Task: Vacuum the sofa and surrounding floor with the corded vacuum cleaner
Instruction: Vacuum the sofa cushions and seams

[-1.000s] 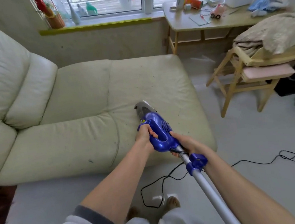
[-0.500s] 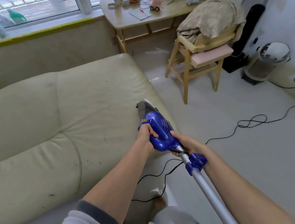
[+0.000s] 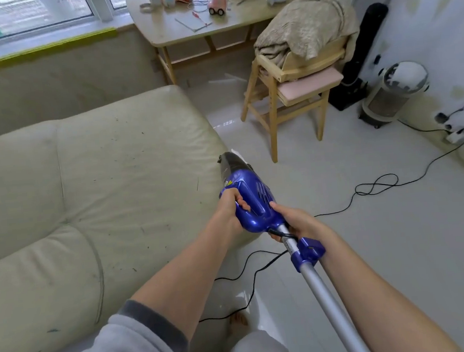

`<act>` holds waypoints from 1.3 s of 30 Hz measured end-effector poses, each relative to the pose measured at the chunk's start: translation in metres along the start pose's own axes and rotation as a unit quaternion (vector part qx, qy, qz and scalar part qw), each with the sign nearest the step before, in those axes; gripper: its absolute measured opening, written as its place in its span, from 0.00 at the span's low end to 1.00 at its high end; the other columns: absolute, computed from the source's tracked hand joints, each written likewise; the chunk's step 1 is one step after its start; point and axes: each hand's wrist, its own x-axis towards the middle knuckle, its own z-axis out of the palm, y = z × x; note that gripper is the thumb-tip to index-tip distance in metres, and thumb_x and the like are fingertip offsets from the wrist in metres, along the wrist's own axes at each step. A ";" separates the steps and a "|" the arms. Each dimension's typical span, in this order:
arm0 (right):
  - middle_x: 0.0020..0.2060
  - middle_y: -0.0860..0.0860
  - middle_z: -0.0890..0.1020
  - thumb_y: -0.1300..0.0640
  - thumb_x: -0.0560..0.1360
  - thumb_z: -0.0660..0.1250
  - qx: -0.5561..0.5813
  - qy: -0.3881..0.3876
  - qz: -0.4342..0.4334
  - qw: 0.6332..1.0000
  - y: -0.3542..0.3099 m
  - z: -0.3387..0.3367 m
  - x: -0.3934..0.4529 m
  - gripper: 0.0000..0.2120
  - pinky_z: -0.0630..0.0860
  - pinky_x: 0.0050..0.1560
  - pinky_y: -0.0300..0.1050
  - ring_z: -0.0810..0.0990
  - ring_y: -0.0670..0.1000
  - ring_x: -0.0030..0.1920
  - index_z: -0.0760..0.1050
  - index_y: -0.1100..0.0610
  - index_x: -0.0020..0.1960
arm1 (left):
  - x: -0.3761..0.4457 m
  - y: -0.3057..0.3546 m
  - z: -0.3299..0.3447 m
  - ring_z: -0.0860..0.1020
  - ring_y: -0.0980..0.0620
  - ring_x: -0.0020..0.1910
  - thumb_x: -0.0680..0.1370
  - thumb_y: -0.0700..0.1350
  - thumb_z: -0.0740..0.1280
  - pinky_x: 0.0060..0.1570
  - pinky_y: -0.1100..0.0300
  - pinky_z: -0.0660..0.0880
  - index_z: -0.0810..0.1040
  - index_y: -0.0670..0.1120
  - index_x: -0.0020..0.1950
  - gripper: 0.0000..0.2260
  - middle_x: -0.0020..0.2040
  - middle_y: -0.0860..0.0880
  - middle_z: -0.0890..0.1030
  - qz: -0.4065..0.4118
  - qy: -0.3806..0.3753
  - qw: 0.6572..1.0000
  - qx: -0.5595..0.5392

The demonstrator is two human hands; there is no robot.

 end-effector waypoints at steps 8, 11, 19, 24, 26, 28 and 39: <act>0.29 0.56 0.82 0.50 0.80 0.63 -0.014 -0.025 0.027 0.999 0.003 0.015 0.007 0.14 0.78 0.30 0.42 0.79 0.52 0.31 0.74 0.62 0.51 | 0.005 0.000 -0.018 0.63 0.56 0.16 0.64 0.34 0.54 0.21 0.70 0.63 0.61 0.46 0.29 0.08 0.18 0.51 0.64 -0.009 0.015 1.000 0.010; 0.29 0.56 0.81 0.49 0.80 0.63 -0.017 -0.026 0.025 0.999 0.000 0.018 0.011 0.15 0.78 0.30 0.42 0.79 0.52 0.30 0.74 0.62 0.52 | 0.010 0.006 -0.020 0.63 0.56 0.16 0.69 0.34 0.54 0.24 0.66 0.63 0.61 0.46 0.30 0.10 0.18 0.52 0.64 -0.002 0.015 1.000 0.019; 0.28 0.55 0.80 0.49 0.81 0.60 -0.050 -0.047 0.009 0.998 -0.008 0.068 0.014 0.15 0.76 0.29 0.41 0.78 0.50 0.27 0.74 0.61 0.48 | 0.004 0.034 -0.060 0.62 0.55 0.14 0.57 0.36 0.55 0.25 0.64 0.61 0.61 0.45 0.28 0.05 0.17 0.51 0.64 0.009 0.011 1.000 -0.020; 0.31 0.56 0.81 0.48 0.80 0.63 -0.071 -0.041 0.004 0.997 -0.004 0.108 0.015 0.15 0.77 0.30 0.42 0.79 0.52 0.29 0.75 0.61 0.50 | -0.001 0.048 -0.099 0.63 0.56 0.15 0.64 0.34 0.54 0.25 0.64 0.62 0.62 0.45 0.30 0.07 0.18 0.52 0.64 0.005 0.024 0.999 -0.038; 0.32 0.56 0.81 0.48 0.80 0.63 -0.081 -0.047 0.004 0.996 -0.001 0.129 0.016 0.15 0.77 0.29 0.42 0.79 0.52 0.29 0.75 0.61 0.51 | -0.002 0.054 -0.119 0.62 0.56 0.15 0.64 0.34 0.54 0.25 0.63 0.62 0.62 0.45 0.31 0.07 0.17 0.52 0.64 0.010 0.032 0.998 -0.050; 0.31 0.56 0.81 0.48 0.80 0.63 -0.084 -0.048 0.007 0.995 0.002 0.144 0.015 0.15 0.77 0.27 0.41 0.79 0.52 0.27 0.75 0.61 0.50 | -0.003 0.059 -0.135 0.62 0.56 0.15 0.68 0.34 0.53 0.26 0.63 0.62 0.62 0.45 0.31 0.08 0.18 0.52 0.63 0.015 0.037 0.998 -0.057; 0.26 0.56 0.80 0.49 0.80 0.63 -0.123 -0.065 0.011 0.990 0.017 0.229 0.003 0.16 0.75 0.22 0.38 0.78 0.51 0.23 0.74 0.63 0.48 | -0.014 0.077 -0.224 0.62 0.56 0.16 0.71 0.35 0.53 0.25 0.64 0.63 0.66 0.48 0.36 0.09 0.19 0.52 0.63 0.034 0.054 0.993 -0.104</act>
